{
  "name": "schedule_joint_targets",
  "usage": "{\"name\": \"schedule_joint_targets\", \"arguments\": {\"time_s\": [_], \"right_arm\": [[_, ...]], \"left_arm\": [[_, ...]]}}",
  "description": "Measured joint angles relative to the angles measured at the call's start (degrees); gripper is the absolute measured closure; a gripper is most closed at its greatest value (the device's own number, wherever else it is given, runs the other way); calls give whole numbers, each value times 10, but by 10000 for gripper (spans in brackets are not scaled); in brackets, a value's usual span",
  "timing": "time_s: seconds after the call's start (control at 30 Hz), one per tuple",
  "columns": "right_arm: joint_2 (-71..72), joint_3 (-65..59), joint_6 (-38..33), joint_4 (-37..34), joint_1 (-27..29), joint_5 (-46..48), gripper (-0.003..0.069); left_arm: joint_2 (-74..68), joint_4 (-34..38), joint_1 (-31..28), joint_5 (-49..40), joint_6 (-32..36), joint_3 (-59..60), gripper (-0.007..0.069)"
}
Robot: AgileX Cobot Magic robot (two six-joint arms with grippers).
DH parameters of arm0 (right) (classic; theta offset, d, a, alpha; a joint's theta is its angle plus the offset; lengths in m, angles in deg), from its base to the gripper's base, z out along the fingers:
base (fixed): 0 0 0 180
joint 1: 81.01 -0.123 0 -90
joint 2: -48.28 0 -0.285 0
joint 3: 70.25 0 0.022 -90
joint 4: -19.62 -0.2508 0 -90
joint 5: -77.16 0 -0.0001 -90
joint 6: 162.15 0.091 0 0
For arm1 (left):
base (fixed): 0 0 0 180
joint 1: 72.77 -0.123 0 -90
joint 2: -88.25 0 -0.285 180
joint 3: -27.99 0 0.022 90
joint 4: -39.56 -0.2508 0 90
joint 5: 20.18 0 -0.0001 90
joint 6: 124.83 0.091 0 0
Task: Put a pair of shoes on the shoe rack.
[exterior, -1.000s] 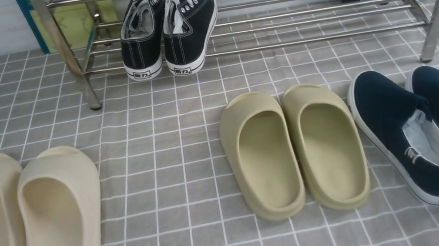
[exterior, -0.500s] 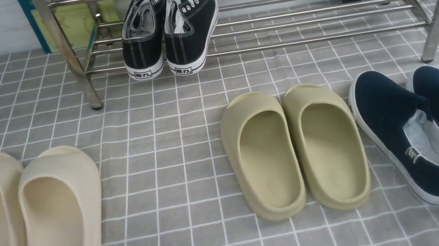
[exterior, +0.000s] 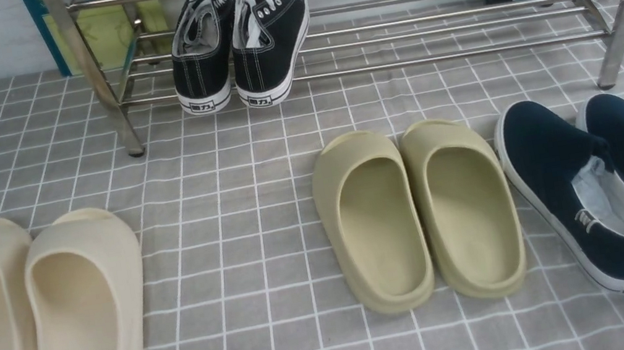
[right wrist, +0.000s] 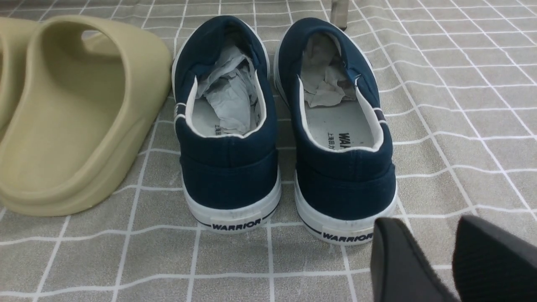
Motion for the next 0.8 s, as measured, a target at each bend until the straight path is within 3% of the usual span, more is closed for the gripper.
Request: {"name": "schedule_joint_targets", "arguments": {"time_s": [0.23,0.8], "right_arm": [[0,0,0,0,0,0,419],[0,0,0,0,0,0,419]], "left_arm": [[0,25,0,-33,41,1,638],[0,27,0,-35,45,1,638]]}}
